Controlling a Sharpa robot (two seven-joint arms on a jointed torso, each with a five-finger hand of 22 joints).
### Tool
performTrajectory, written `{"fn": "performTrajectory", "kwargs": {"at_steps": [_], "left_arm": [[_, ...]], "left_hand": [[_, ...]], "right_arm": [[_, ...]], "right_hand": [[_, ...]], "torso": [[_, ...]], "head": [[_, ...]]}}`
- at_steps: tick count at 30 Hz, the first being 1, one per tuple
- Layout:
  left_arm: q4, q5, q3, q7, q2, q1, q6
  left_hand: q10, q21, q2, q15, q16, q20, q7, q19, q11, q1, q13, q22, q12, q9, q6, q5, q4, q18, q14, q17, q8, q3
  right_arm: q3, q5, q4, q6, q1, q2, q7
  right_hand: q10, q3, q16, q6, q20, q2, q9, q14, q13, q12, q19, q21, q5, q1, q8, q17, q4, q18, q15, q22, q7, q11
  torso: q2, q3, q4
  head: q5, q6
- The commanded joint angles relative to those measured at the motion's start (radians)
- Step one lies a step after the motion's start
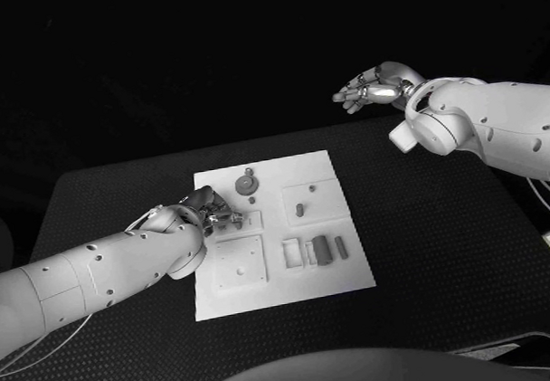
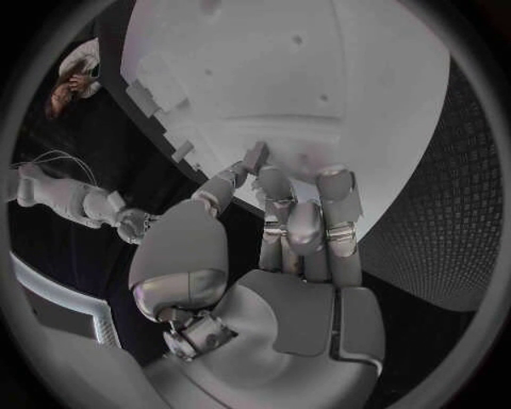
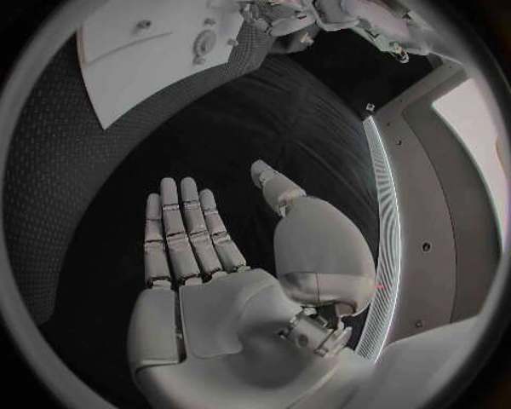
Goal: Assemble the parts on the task board
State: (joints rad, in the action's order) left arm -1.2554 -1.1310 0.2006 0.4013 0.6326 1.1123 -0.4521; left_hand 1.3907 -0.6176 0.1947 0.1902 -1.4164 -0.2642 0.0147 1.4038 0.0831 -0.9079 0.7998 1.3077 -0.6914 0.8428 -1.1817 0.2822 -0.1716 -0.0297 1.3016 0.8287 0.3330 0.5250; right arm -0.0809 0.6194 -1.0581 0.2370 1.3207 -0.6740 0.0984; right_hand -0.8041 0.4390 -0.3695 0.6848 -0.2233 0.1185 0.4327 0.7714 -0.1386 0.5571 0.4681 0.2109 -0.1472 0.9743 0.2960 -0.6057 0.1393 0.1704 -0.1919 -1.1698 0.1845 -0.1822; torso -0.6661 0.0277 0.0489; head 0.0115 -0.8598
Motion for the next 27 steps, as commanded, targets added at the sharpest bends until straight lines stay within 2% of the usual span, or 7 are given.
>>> {"fn": "performTrajectory", "kwargs": {"at_steps": [1, 15, 27], "left_arm": [[-0.003, 0.008, 0.002, -0.005, 0.000, -0.003, 0.028], [-0.009, 0.010, 0.002, -0.009, 0.003, -0.003, 0.059], [-0.011, 0.011, 0.002, -0.004, 0.008, -0.003, 0.075]], "left_hand": [[-0.006, 0.007, 0.000, 0.002, 0.003, -0.004, 0.004, 0.001, 0.003, -0.008, -0.001, 0.018, -0.003, -0.001, 0.005, 0.004, -0.006, -0.019, -0.002, -0.002, -0.007, -0.001], [-0.008, 0.008, 0.004, 0.002, 0.004, -0.004, 0.005, 0.001, 0.002, -0.003, -0.002, 0.018, -0.002, -0.003, 0.010, 0.009, -0.006, -0.018, -0.003, -0.002, -0.011, -0.004], [-0.009, 0.008, -0.009, 0.000, 0.005, -0.003, 0.007, 0.001, 0.000, -0.010, -0.004, 0.019, -0.003, -0.009, 0.008, 0.066, -0.021, -0.017, -0.002, -0.003, -0.021, -0.002]], "right_arm": [[0.000, 0.000, 0.000, -0.014, -0.001, 0.000, 0.010], [0.000, -0.001, 0.000, -0.015, -0.002, 0.000, 0.010], [0.000, -0.001, 0.000, -0.015, -0.003, 0.001, 0.010]], "right_hand": [[0.008, -0.001, 0.003, -0.006, 0.000, -0.001, -0.002, -0.006, 0.001, 0.006, -0.002, -0.006, 0.000, -0.010, 0.003, -0.001, -0.008, -0.016, 0.001, -0.001, 0.058, -0.002], [0.008, -0.001, 0.004, -0.006, 0.000, -0.001, -0.002, -0.006, 0.002, 0.006, -0.002, -0.007, 0.000, -0.010, 0.003, -0.002, -0.009, -0.016, 0.001, -0.002, 0.058, -0.002], [0.008, -0.002, 0.004, -0.006, 0.000, -0.001, -0.002, -0.006, 0.002, 0.006, -0.002, -0.008, 0.000, -0.010, 0.003, -0.002, -0.010, -0.016, 0.001, -0.003, 0.058, -0.002]], "torso": [[0.000, 0.0000, 0.0002], [0.000, 0.0003, 0.0002], [0.000, 0.0007, 0.0006]], "head": [[0.000, 0.000], [0.000, -0.001], [-0.002, -0.001]]}}
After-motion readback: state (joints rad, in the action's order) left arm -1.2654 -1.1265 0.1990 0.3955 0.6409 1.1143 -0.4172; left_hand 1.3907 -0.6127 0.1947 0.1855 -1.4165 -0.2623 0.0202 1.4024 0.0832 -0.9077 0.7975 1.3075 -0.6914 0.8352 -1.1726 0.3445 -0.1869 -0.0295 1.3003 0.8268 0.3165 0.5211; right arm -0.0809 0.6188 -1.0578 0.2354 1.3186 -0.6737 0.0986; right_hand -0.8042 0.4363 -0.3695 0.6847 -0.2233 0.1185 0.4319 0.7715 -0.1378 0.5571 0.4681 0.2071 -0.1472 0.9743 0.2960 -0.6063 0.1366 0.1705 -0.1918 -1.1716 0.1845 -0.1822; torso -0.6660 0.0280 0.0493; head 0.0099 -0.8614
